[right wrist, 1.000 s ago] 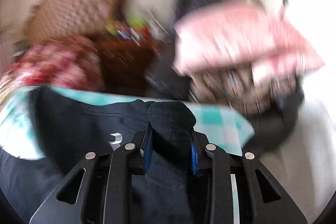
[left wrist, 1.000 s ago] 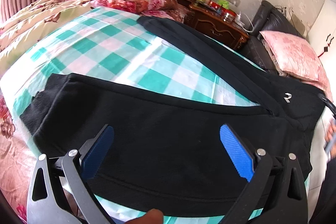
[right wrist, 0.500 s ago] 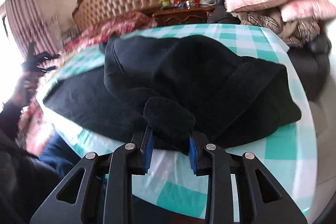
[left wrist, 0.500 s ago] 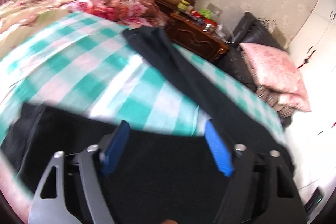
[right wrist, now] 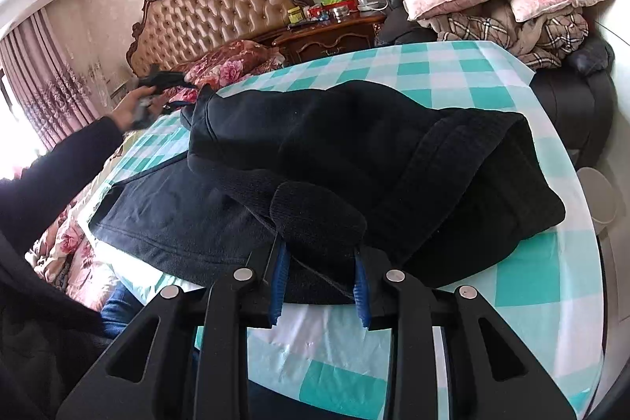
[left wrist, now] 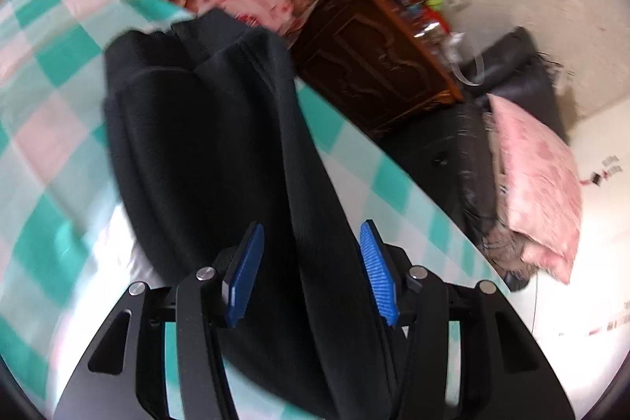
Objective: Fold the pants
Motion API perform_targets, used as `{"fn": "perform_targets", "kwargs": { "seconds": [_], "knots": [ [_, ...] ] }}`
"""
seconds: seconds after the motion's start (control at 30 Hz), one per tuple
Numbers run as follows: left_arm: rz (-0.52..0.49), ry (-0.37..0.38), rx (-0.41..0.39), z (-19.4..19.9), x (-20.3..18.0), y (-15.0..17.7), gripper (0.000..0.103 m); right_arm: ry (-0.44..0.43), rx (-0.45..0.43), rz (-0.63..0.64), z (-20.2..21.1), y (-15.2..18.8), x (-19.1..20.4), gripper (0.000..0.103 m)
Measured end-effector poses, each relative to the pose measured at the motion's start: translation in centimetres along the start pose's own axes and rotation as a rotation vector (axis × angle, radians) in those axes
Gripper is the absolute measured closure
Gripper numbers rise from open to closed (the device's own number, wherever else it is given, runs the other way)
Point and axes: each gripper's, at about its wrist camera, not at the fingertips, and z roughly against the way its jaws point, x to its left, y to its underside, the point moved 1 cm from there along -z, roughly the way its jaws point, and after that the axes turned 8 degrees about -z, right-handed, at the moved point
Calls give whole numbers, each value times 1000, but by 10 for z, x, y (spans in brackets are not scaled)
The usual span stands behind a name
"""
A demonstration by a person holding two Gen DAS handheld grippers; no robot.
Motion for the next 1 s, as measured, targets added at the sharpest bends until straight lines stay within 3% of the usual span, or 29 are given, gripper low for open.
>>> {"fn": "perform_targets", "kwargs": {
  "seconds": [0.07,0.1,0.2,0.33,0.4,0.53,0.6,0.7,0.77,0.83,0.9,0.97,1.0],
  "knots": [
    [14,6,31,-21,-1,-13,70,1,19,-13,0,-8,-3,73],
    [4,-3,46,-27,-4,-19,95,6,26,-20,0,-13,-4,73],
    [-9,15,1,-8,-14,-36,96,30,11,-69,2,-47,-14,73],
    [19,157,-187,86,-24,-38,96,24,-134,-159,25,-100,-29,73],
    [46,239,-260,143,-8,-6,96,67,-185,-153,36,-106,-35,73],
    [14,192,-278,213,52,112,97,108,-132,-225,35,-85,-61,73],
    [24,159,-239,227,90,199,97,145,-83,-275,30,-66,-77,73],
    [64,144,-170,222,126,283,98,157,2,-389,19,-45,-96,72],
    [84,105,-155,215,142,327,98,159,-6,-438,18,-35,-100,70],
    [100,99,-143,208,151,341,96,135,-16,-512,22,-27,-103,67],
    [118,117,-151,208,154,343,93,124,-19,-608,26,-18,-107,55],
    [108,133,-172,209,151,334,81,84,-38,-691,31,-7,-110,36],
    [99,133,-181,211,149,332,70,46,-53,-736,35,1,-113,33]
  ]
}}
